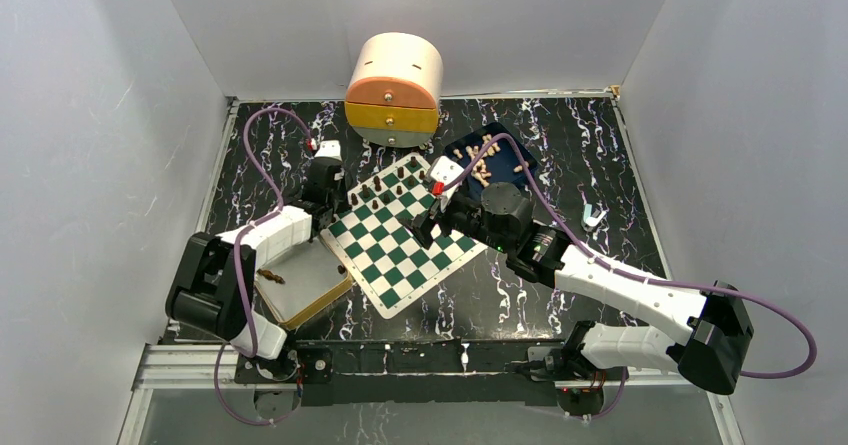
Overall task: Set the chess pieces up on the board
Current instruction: Place the chess piece on the chessboard.
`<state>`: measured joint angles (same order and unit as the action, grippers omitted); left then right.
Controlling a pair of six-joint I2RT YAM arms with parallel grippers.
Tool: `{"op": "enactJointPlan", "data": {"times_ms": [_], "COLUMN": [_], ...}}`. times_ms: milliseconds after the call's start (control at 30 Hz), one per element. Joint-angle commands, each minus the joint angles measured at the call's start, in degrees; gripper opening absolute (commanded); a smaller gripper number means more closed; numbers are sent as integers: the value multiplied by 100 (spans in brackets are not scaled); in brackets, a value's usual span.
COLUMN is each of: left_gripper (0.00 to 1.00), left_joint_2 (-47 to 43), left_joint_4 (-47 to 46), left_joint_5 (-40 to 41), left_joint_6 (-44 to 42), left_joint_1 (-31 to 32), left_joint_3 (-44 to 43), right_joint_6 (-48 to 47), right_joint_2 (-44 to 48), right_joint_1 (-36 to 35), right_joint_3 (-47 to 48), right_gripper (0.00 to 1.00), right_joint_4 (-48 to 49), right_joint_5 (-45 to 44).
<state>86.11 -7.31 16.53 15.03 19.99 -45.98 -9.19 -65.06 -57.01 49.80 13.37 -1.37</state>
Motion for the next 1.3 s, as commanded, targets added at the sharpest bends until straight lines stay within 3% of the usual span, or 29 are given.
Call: {"op": "enactJointPlan", "data": {"times_ms": [0, 833, 867, 967, 1133, 1267], "left_gripper": [0, 0, 1, 17, 24, 36], "left_joint_2": [96, 415, 423, 446, 348, 156], "left_joint_4": [-121, -206, -195, -170, -100, 37], "left_joint_5": [161, 204, 213, 223, 257, 258], "left_joint_6": [27, -69, -76, -72, -70, -54], "left_joint_1": [14, 10, 12, 6, 10, 12], "left_joint_3": [5, -32, -41, -60, -91, -221], "right_joint_6": [-57, -127, -127, -131, -141, -119], "right_joint_2": [182, 216, 213, 218, 226, 214], "right_joint_1": [19, 35, 39, 33, 37, 42], "right_joint_3": [-32, -49, -49, -50, -66, -63], "right_gripper": [99, 99, 98, 99, 99, 99], "right_joint_4": [232, 250, 254, 256, 245, 237], "right_joint_5": [-92, -149, -150, -153, -145, -94]}}
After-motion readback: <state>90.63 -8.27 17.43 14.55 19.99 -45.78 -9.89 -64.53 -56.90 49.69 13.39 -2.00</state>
